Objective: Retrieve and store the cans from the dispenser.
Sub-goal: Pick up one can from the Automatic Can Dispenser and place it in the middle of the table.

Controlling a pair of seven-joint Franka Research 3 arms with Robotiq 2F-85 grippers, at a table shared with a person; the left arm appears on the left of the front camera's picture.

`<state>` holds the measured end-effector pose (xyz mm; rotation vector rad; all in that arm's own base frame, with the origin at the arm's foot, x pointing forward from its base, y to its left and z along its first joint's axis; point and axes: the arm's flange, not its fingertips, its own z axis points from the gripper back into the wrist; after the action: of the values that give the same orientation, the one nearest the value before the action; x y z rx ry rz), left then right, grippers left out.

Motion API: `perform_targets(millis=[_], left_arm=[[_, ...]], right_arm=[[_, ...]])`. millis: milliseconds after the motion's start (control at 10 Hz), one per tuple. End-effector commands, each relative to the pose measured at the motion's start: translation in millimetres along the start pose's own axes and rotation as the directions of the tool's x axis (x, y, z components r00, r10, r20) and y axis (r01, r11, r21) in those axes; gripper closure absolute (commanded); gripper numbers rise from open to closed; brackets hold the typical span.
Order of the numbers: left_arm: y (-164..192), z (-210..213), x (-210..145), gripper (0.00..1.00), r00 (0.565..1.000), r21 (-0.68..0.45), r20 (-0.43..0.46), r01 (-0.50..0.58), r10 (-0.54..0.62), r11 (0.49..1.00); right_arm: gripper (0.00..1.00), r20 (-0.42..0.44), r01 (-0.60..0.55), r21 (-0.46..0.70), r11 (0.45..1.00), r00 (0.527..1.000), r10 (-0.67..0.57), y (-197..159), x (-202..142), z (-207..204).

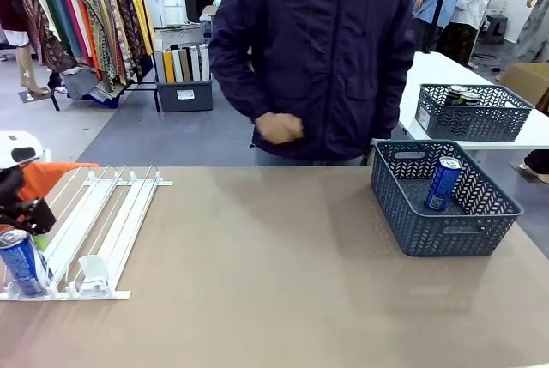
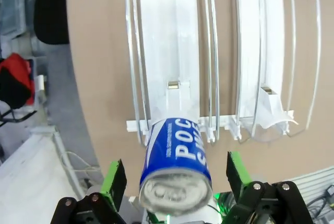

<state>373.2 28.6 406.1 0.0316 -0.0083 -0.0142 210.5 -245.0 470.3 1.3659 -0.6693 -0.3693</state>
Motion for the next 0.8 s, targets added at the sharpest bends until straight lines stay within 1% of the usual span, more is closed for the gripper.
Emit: perform_targets(millis=[0, 500, 700], left_arm=[[-6, -33, -30, 0.00, 0.999, -0.058, -0.028, 0.016, -0.018, 0.998], [4, -30, -35, 0.00, 1.000, -0.101, -0.020, 0.001, -0.003, 0.995], [5, -32, -35, 0.00, 0.999, -0.099, -0.034, 0.002, -0.006, 0.995]], right_arm=[[0.00, 0.015, -0.024, 0.029, 0.999, 1.000, 0.024, 3, 3, -2], [0.00, 0.015, -0.024, 0.029, 0.999, 1.000, 0.024, 3, 3, -2], [0.00, 0.015, -0.024, 0.029, 0.999, 1.000, 0.024, 3, 3, -2]])
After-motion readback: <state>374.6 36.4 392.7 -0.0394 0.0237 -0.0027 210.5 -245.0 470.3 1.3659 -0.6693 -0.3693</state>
